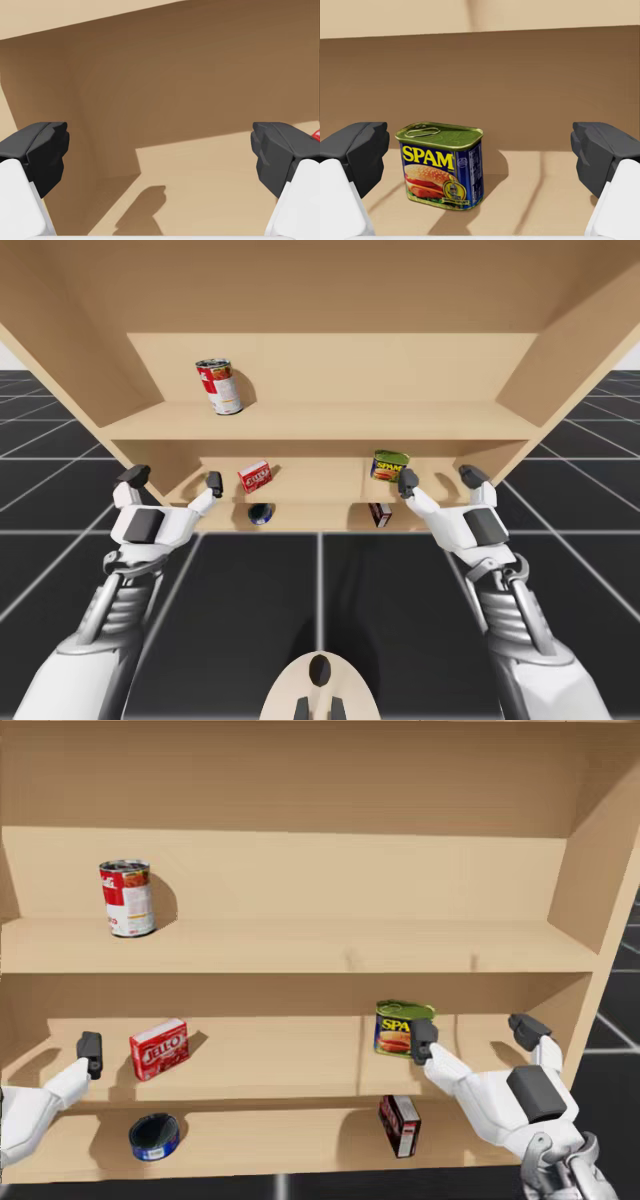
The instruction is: Retrieve the spam can from the shelves.
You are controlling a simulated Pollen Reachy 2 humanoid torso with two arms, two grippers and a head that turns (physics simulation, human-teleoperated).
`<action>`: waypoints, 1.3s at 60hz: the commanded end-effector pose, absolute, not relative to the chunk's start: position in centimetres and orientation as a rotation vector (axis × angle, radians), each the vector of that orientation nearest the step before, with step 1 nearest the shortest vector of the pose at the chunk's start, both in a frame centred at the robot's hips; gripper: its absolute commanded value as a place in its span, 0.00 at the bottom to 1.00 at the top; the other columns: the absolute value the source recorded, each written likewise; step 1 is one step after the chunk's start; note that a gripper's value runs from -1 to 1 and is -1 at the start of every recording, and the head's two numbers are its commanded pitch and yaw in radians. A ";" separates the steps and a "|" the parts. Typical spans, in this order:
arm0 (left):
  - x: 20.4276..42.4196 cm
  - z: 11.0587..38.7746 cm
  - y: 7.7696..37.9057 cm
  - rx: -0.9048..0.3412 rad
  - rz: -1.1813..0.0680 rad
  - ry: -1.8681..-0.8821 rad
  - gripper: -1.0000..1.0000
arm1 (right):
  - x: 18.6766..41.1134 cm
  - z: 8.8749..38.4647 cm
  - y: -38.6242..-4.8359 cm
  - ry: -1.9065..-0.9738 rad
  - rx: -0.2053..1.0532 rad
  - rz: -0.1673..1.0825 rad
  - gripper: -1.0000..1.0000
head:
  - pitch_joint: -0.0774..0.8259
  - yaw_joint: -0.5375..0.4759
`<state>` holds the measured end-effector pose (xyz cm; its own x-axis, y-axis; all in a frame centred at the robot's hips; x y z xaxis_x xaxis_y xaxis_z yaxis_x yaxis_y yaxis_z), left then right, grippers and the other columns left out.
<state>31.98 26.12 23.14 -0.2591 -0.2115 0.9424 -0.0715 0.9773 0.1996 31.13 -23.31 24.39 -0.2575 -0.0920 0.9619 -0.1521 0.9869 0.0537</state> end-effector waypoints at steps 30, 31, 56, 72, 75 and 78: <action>32.2 22.9 25.8 0.187 -0.141 -1.824 0.00 | 29.5 25.6 -20.3 -1.782 0.206 0.064 0.00 | 0.53 0.31; 32.2 22.9 25.8 0.186 -0.140 -1.823 0.00 | 29.4 25.7 -20.1 -1.779 0.214 0.064 0.00 | 0.53 0.31; 32.1 23.1 26.5 0.140 -0.122 -1.814 0.00 | 31.9 25.2 -14.8 -1.709 0.122 -0.003 0.00 | 0.52 0.30; 32.0 23.2 26.6 0.135 -0.113 -1.812 0.00 | 34.8 24.0 -13.1 -1.612 0.145 -0.042 0.00 | 0.53 0.29; 32.0 23.1 26.6 0.133 -0.114 -1.812 0.00 | 35.6 23.7 -12.9 -1.598 0.130 -0.059 0.00 | 0.53 0.29; 32.0 23.1 26.6 0.132 -0.114 -1.812 0.00 | 36.3 23.4 -12.9 -1.589 0.110 -0.071 0.00 | 0.53 0.29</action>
